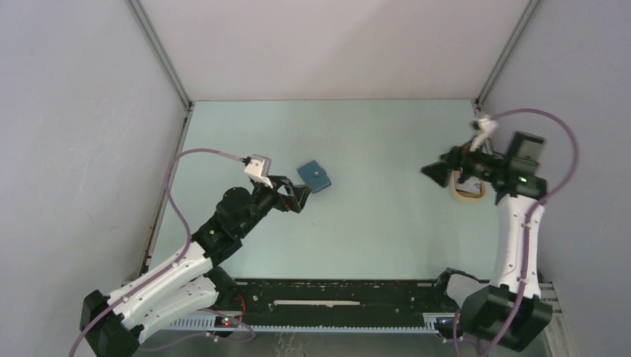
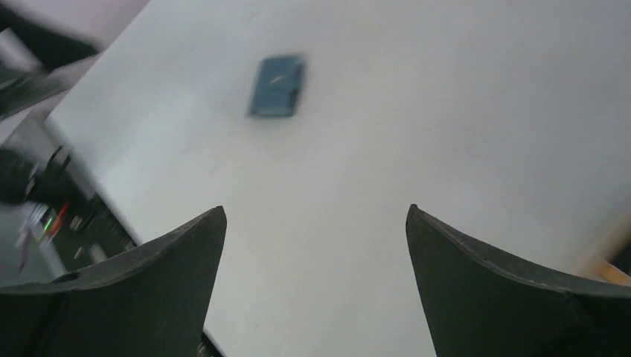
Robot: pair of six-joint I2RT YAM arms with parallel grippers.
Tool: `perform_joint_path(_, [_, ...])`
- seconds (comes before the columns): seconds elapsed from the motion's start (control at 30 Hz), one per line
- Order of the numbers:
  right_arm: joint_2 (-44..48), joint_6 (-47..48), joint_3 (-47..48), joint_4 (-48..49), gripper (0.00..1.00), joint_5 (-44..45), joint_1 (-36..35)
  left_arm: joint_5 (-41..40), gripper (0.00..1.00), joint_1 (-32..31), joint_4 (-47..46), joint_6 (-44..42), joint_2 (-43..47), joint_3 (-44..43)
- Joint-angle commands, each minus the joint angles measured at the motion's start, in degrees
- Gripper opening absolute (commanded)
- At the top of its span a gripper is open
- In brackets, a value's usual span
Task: Put the credit cards into the card holder
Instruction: Move the card holder to the center of the board.
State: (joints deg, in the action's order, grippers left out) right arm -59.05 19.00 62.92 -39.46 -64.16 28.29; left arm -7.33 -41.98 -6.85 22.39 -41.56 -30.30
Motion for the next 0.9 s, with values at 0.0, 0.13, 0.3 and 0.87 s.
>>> perform_joint_path(0.0, [-1.56,7.50,-0.39,-2.07,1.00,10.45,-21.04,-0.95,1.00,0.42,-4.64,-0.68,-5.52,-0.14])
perform_joint_path(0.13, [-6.09,11.48,-0.43,2.03,1.00,15.23,-37.35,-3.14,1.00,1.51,-8.24,2.59,-9.06,2.08])
perform_joint_path(0.3, [-17.21,22.68,1.36,3.62,1.00,24.52,-52.31,-3.58,0.95,6.30,-16.87,7.21,-10.49,6.23])
perform_joint_path(0.87, [-66.15,58.00,54.07,-18.80,0.78,23.45,-59.76,6.85,0.58,19.64,-38.48,19.29,-27.45,9.28])
